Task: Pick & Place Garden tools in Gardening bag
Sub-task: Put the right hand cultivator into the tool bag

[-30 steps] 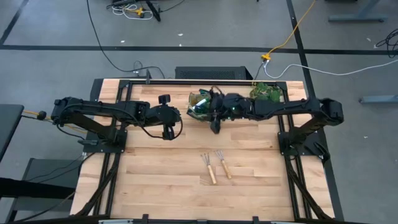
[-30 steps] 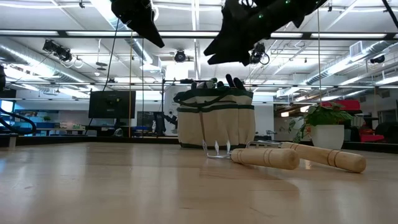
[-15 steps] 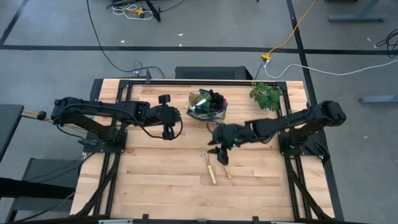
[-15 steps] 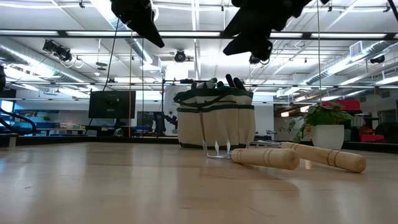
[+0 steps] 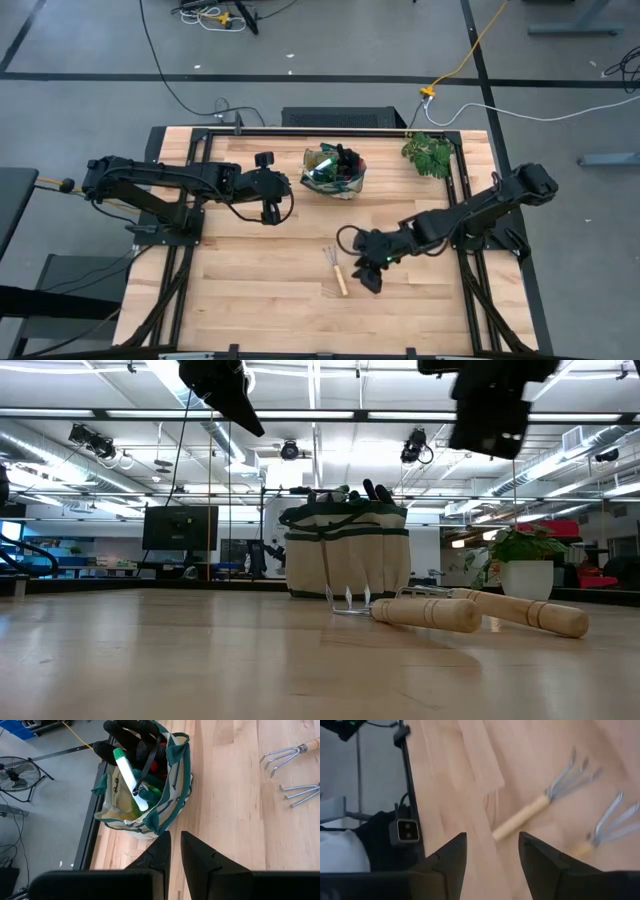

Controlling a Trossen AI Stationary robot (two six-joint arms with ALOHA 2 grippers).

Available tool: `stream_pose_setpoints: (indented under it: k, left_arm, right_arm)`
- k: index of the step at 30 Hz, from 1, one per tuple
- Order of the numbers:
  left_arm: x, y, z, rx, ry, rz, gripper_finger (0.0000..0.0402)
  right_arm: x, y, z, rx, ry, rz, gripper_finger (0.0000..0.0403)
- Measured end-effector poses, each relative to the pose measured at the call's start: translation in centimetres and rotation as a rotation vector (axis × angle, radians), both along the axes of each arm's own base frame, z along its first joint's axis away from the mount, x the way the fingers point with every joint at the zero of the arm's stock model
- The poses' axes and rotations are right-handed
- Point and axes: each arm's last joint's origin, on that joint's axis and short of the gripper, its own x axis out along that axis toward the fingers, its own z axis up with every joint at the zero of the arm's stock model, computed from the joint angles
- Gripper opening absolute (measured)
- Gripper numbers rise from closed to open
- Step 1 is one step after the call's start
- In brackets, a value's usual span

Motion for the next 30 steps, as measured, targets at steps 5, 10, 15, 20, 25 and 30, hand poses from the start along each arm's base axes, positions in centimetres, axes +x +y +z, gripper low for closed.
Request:
stream_pose_setpoints:
  k: [5,10,15,20,25,30]
  left_arm:
    - [0.0,0.0,0.0,0.0,0.0,0.0,0.0048]
    - [0.0,0.0,0.0,0.0,0.0,0.0,0.0048]
    - [0.0,0.0,0.0,0.0,0.0,0.0,0.0048]
    - [0.0,0.0,0.0,0.001,0.0,0.0,0.0048]
    - [0.0,0.0,0.0,0.001,0.0,0.0,0.0048]
    - [0.0,0.0,0.0,0.001,-0.001,0.0,0.0048]
  right_arm:
    - [-0.9,1.0,-0.4,0.051,0.096,-0.024,0.0178]
    - [-1.6,1.6,-0.7,0.081,0.172,-0.067,0.0178]
    - [-1.8,1.6,-1.9,0.068,0.27,-0.117,0.0178]
    - [-1.3,1.8,-3.4,0.045,0.325,-0.133,0.0178]
    - [-0.8,1.7,-4.6,0.015,0.349,-0.167,0.0178]
    - [-0.4,1.4,-5.5,-0.045,0.35,-0.206,0.0178]
